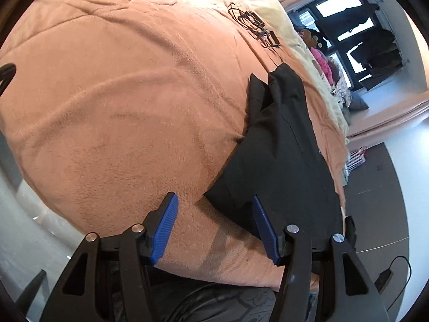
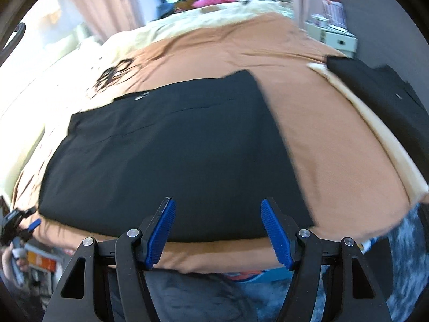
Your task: Fold large clothes
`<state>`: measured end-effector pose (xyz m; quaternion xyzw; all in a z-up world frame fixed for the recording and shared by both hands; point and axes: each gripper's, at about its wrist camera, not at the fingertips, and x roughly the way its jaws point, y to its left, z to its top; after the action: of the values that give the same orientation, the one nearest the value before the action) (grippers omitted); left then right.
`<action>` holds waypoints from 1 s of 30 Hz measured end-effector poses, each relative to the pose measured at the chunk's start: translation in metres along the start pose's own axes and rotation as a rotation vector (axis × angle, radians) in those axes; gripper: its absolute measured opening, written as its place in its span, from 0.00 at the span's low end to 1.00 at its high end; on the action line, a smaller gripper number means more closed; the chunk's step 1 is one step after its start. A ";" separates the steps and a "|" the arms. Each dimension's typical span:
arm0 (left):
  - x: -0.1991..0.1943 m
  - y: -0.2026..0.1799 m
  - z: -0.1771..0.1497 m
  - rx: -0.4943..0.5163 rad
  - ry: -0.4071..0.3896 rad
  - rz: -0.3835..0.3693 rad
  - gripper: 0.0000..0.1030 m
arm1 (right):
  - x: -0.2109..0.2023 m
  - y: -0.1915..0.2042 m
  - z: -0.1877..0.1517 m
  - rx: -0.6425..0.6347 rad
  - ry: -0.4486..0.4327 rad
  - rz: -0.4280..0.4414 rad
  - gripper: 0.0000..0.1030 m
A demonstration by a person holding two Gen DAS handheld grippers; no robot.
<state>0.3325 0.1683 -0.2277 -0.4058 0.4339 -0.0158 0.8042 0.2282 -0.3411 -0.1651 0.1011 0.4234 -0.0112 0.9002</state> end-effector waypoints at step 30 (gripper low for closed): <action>0.040 -0.011 0.007 -0.068 0.048 -0.217 0.19 | 0.104 0.179 0.008 -0.229 0.188 0.086 0.50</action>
<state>0.3661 0.1505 -0.2455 -0.4768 0.4069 -0.0978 0.7730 0.3202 -0.1607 -0.2090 0.0165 0.4996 0.0852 0.8619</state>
